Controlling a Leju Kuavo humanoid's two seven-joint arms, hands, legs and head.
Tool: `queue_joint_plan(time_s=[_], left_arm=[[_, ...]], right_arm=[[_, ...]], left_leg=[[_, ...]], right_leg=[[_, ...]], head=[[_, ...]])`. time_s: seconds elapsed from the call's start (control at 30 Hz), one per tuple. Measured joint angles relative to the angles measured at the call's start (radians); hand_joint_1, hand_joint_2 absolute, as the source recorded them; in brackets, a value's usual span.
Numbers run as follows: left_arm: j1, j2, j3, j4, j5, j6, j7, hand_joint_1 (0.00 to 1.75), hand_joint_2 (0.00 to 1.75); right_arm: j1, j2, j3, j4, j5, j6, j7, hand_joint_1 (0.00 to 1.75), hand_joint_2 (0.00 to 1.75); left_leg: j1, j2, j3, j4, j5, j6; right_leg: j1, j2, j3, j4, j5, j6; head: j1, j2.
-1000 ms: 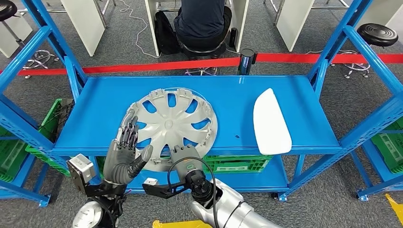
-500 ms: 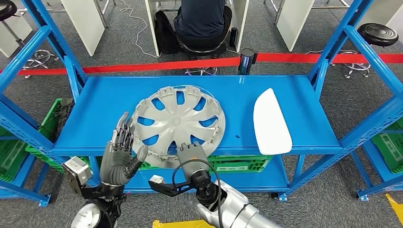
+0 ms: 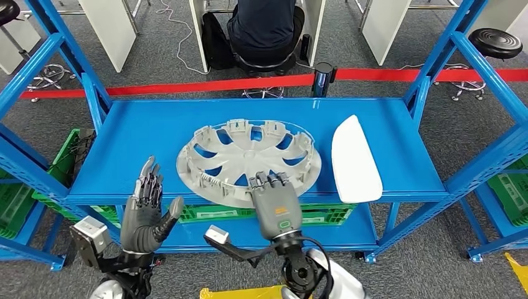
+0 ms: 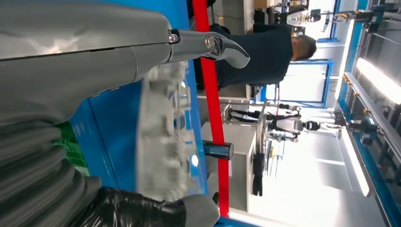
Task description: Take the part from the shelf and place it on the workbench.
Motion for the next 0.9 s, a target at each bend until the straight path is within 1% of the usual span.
queue_joint_plan(time_s=[0.1, 0.2, 0.3, 0.37, 0.53, 0.63, 0.73, 0.83, 0.9], left_arm=[[0.005, 0.003, 0.002, -0.005, 0.006, 0.006, -0.003, 0.0, 1.75], [0.013, 0.008, 0.002, -0.011, 0.012, 0.015, -0.007, 0.0, 1.75], [0.024, 0.012, 0.003, -0.017, 0.015, 0.023, -0.011, 0.0, 1.75], [0.03, 0.016, 0.003, -0.023, 0.015, 0.028, -0.012, 0.0, 1.75], [0.037, 0.023, 0.004, -0.035, 0.016, 0.033, -0.014, 0.0, 1.75], [0.037, 0.024, 0.004, -0.037, 0.017, 0.033, -0.018, 0.0, 1.75], [0.038, 0.026, 0.004, -0.037, 0.022, 0.033, -0.025, 0.0, 1.75], [0.04, 0.028, 0.006, -0.037, 0.032, 0.032, -0.04, 0.0, 1.75], [0.046, 0.03, 0.01, -0.037, 0.036, 0.032, -0.05, 0.0, 1.75]], right_arm=[[0.004, -0.044, -0.003, -0.114, 0.048, 0.064, 0.005, 1.75, 1.75], [-0.02, -0.106, -0.003, -0.222, 0.058, 0.098, 0.052, 1.75, 1.75], [-0.069, -0.181, -0.004, -0.322, 0.059, 0.101, 0.104, 1.75, 1.75], [-0.103, -0.232, -0.008, -0.386, 0.061, 0.099, 0.124, 1.75, 1.75], [-0.171, -0.34, -0.015, -0.516, 0.064, 0.105, 0.136, 1.75, 1.75], [-0.198, -0.402, -0.032, -0.581, 0.064, 0.114, 0.12, 1.75, 1.75], [-0.202, -0.451, -0.069, -0.641, 0.063, 0.134, 0.067, 1.75, 1.75], [-0.195, -0.484, -0.132, -0.702, 0.024, 0.161, -0.007, 1.75, 1.75], [-0.194, -0.508, -0.192, -0.744, -0.028, 0.164, -0.021, 1.75, 1.75]], left_leg=[[0.0, 0.0, 0.0, 0.0, 0.0, 0.0], [0.0, 0.0, -0.001, 0.0, 0.0, 0.0], [-0.001, 0.0, -0.001, 0.0, 0.0, 0.0], [-0.001, 0.0, -0.001, 0.001, 0.0, 0.001], [-0.001, 0.0, -0.001, 0.001, 0.0, 0.001], [-0.001, 0.0, -0.001, 0.001, 0.0, 0.001], [-0.001, 0.0, -0.002, 0.001, 0.0, 0.001], [-0.001, 0.0, -0.002, 0.001, 0.0, 0.001], [-0.001, 0.0, -0.002, 0.001, 0.0, 0.0]], right_leg=[[0.0, 0.0, 0.0, 0.0, 0.0, 0.0], [0.0, 0.0, 0.0, 0.0, 0.0, 0.0], [-0.001, 0.0, -0.001, 0.0, 0.001, 0.001], [-0.001, 0.0, -0.001, 0.0, 0.001, 0.001], [-0.001, 0.0, -0.001, 0.0, 0.001, 0.001], [-0.001, 0.0, -0.001, 0.0, 0.001, 0.001], [-0.001, 0.0, -0.002, 0.0, 0.001, 0.001], [-0.001, 0.0, -0.002, 0.0, 0.001, 0.001], [-0.001, 0.0, -0.002, 0.0, 0.001, 0.001]], head=[[0.0, 0.0], [0.0, 0.0], [0.0, 0.0], [0.001, 0.0], [0.002, 0.0], [0.002, 0.0], [0.002, 0.0], [0.001, 0.0], [0.001, 0.0]])
